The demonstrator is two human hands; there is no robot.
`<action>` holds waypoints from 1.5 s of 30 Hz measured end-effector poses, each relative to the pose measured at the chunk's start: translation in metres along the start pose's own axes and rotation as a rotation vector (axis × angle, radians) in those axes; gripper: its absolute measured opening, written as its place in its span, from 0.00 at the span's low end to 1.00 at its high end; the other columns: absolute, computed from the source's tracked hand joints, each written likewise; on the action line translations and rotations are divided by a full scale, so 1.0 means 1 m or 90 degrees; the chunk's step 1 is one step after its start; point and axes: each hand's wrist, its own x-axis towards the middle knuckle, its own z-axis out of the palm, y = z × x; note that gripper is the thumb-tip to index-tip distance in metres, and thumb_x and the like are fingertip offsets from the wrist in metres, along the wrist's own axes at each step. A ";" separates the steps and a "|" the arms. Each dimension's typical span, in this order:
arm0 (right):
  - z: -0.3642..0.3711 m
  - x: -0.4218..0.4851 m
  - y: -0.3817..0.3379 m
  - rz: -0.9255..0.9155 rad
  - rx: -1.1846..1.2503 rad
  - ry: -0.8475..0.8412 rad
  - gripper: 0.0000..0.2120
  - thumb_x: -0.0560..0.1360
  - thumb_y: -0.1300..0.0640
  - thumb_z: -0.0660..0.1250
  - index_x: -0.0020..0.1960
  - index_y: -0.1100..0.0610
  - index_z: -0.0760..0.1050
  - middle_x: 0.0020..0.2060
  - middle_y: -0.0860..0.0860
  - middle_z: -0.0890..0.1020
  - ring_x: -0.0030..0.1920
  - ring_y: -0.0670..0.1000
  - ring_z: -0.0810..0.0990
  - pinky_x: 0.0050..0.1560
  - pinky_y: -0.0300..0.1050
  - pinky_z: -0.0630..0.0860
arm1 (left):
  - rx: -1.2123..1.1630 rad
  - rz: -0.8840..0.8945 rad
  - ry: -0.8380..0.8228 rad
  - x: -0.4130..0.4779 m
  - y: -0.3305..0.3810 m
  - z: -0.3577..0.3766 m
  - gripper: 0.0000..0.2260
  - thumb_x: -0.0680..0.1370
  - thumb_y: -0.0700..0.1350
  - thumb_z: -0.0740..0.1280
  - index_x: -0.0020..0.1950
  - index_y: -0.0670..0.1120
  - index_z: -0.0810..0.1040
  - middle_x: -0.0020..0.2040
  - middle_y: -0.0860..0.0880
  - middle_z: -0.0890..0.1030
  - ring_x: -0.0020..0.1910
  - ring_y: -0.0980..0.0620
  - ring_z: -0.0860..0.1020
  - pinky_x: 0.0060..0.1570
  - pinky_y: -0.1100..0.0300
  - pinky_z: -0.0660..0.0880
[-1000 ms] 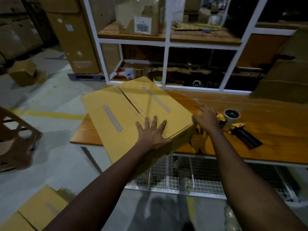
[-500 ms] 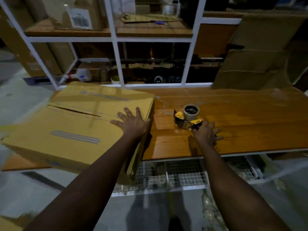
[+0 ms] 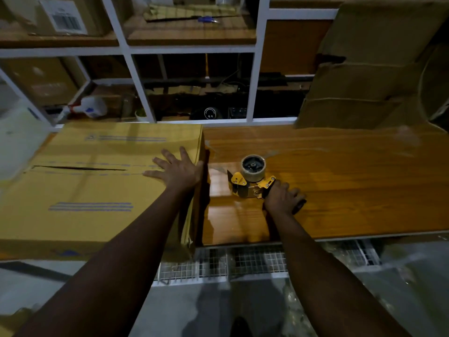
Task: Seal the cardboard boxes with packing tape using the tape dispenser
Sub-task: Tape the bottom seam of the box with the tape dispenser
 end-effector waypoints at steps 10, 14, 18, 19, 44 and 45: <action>-0.009 0.004 0.011 -0.046 0.018 0.033 0.16 0.77 0.51 0.65 0.63 0.53 0.70 0.62 0.56 0.75 0.62 0.62 0.69 0.62 0.61 0.60 | -0.008 -0.015 0.009 0.004 0.006 0.005 0.34 0.78 0.69 0.48 0.80 0.55 0.47 0.80 0.38 0.42 0.76 0.29 0.42 0.61 0.19 0.40; -0.020 0.000 0.016 -0.033 0.060 0.077 0.18 0.76 0.50 0.66 0.63 0.53 0.69 0.62 0.56 0.75 0.62 0.62 0.70 0.62 0.61 0.62 | 0.001 0.015 0.012 0.002 0.000 0.006 0.31 0.79 0.68 0.45 0.80 0.57 0.48 0.80 0.39 0.44 0.76 0.29 0.43 0.61 0.19 0.40; -0.049 -0.005 0.012 -0.032 0.106 0.152 0.18 0.77 0.50 0.65 0.64 0.55 0.69 0.61 0.57 0.76 0.61 0.62 0.71 0.60 0.60 0.63 | 0.006 0.087 0.028 -0.001 -0.016 0.006 0.29 0.80 0.64 0.46 0.79 0.56 0.48 0.80 0.39 0.46 0.76 0.29 0.45 0.63 0.20 0.44; -0.059 -0.007 0.009 -0.035 0.116 0.173 0.18 0.76 0.49 0.66 0.63 0.55 0.69 0.61 0.57 0.76 0.60 0.62 0.71 0.59 0.59 0.63 | 0.006 0.109 0.032 -0.001 -0.022 0.006 0.28 0.81 0.63 0.46 0.79 0.55 0.48 0.80 0.39 0.46 0.76 0.29 0.46 0.64 0.21 0.45; -0.112 -0.198 -0.365 -0.243 0.198 0.348 0.15 0.78 0.52 0.63 0.63 0.53 0.68 0.59 0.54 0.74 0.57 0.59 0.71 0.57 0.58 0.63 | 0.118 0.262 -0.077 0.108 -0.404 -0.096 0.27 0.82 0.64 0.46 0.79 0.63 0.41 0.81 0.55 0.40 0.79 0.41 0.43 0.73 0.33 0.49; -0.109 -0.206 -0.379 -0.251 0.199 0.348 0.15 0.78 0.52 0.62 0.63 0.54 0.68 0.59 0.54 0.74 0.57 0.60 0.71 0.58 0.58 0.63 | 0.092 0.260 -0.091 0.112 -0.418 -0.098 0.27 0.82 0.64 0.46 0.79 0.63 0.41 0.81 0.55 0.40 0.79 0.40 0.43 0.73 0.33 0.50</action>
